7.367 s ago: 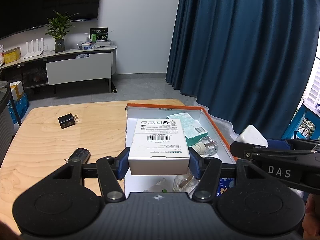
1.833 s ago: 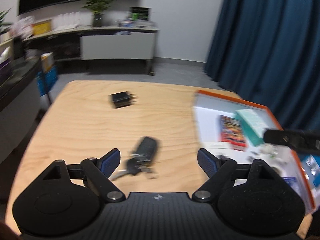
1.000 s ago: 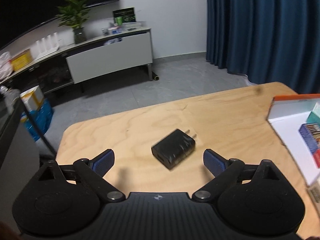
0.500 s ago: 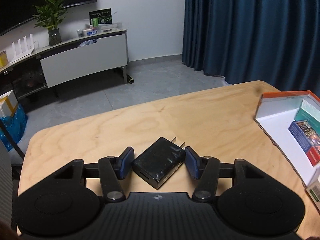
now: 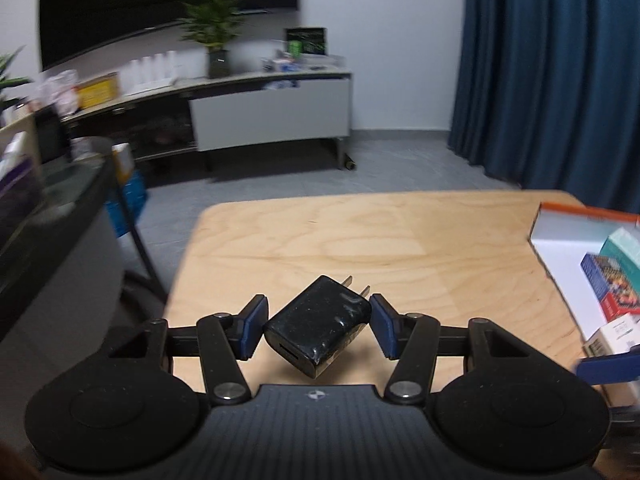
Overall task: Organize rigid objects
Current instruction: 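Grasp the black charger with the left gripper while the right grasps the black car key, then carry the black charger with the left gripper while the right carries the car key over the white box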
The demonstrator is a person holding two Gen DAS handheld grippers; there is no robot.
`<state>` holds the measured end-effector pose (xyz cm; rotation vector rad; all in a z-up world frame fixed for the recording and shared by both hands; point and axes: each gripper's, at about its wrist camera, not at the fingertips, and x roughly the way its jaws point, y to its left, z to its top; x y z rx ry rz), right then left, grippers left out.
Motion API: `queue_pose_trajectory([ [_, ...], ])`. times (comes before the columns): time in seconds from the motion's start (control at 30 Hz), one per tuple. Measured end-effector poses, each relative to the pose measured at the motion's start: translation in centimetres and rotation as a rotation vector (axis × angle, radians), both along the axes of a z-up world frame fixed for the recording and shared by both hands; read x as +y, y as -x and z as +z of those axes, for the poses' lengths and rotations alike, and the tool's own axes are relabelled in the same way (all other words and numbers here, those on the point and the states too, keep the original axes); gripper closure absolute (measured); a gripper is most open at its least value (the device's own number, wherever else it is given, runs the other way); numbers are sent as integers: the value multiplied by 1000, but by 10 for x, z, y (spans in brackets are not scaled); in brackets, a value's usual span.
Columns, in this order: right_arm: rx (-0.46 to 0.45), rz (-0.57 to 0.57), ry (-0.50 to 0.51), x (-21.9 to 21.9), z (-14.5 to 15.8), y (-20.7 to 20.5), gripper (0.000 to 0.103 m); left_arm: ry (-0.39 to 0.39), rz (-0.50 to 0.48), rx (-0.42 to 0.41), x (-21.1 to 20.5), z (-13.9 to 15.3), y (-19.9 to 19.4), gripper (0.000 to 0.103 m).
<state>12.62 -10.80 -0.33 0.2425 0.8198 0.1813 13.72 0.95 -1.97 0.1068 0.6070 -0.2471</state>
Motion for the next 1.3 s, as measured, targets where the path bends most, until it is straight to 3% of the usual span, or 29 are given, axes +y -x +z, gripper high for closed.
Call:
queue_pose_trajectory([
  [0.17, 46, -83, 85, 32, -13, -18, 33, 29, 37, -36, 7, 15, 19, 47],
  [0.27, 11, -103, 151, 44, -19, -19, 56, 52, 49, -41, 8, 16, 23, 47],
  [0.47, -77, -84, 138, 37, -14, 2, 57, 94, 79, -41, 15, 17, 32, 47],
  [0.8, -285, -79, 150, 4, 52, 62, 57, 126, 62, -72, 2, 29, 67, 47],
  [1.03, -383, -140, 207, -29, 86, 117, 57, 136, -17, -109, -36, 50, 96, 47],
  [1.3, -420, -267, 245, -79, 101, 173, 57, 152, -128, -95, -96, 59, 125, 47],
])
